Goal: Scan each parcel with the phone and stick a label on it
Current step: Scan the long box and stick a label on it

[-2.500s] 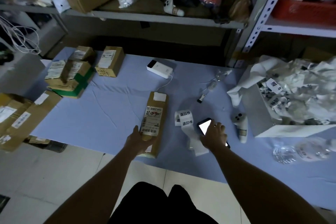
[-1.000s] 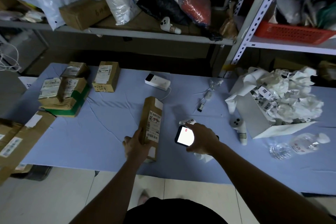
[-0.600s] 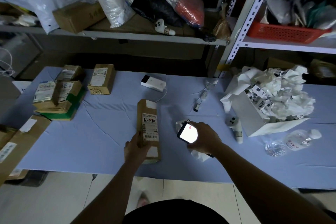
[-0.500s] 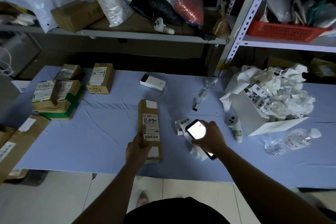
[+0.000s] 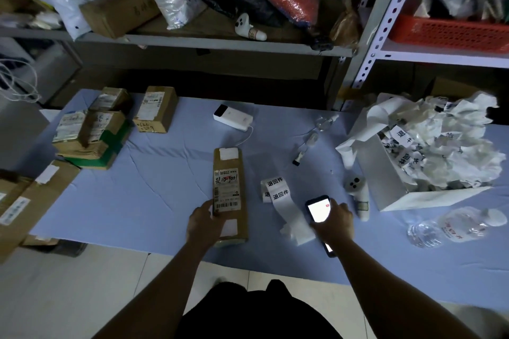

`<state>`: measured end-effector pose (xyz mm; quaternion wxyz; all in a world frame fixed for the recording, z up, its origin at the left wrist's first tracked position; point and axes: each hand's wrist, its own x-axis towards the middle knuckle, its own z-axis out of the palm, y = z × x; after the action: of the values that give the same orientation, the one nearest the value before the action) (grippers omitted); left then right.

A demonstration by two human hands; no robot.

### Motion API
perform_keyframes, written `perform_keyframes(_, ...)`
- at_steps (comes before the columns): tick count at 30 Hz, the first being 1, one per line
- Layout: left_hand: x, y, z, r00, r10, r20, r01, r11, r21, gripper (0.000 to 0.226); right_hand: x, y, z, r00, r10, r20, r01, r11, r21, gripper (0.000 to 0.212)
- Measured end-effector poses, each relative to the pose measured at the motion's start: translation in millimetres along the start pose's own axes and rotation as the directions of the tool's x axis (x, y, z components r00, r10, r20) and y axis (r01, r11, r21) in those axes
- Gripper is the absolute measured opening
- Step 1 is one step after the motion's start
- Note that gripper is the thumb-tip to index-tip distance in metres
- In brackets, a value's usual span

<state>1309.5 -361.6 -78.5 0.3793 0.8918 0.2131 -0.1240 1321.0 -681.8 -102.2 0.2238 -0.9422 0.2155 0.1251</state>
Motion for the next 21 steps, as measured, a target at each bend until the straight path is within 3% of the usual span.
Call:
perform_keyframes(5,-2.1,8.3,1.7,0.999,0.015,-0.041,-0.009,0.989,0.151,0.068,9.7,11.7,5.5,0.996,-0.053,0.065,0.057,0.996,-0.067,0.087)
perform_keyframes(10,-5.7,22.3,7.5,0.991,0.045,-0.124,-0.014,0.970,0.244,0.063,18.9,5.0,1.3,0.992,-0.105,0.065,0.121,0.930,-0.346,0.085)
perform_keyframes(14,-7.6,34.5,12.5,0.981,0.137,-0.136,-0.076,0.922,0.380,0.057,28.0,-24.2,-1.2,0.971,-0.237,-0.005,0.236,0.969,-0.069,0.066)
perform_keyframes(17,-4.1,42.9,14.0,0.966,0.235,-0.106,-0.171,0.893,0.417,0.053,25.0,-55.2,0.6,0.942,-0.305,0.141,0.283,0.947,0.154,0.068)
perform_keyframes(21,1.5,54.6,16.6,0.960,0.279,-0.026,-0.250,0.895,0.368,0.051,19.4,-76.5,10.8,0.916,-0.199,0.348,0.074,0.937,0.340,0.078)
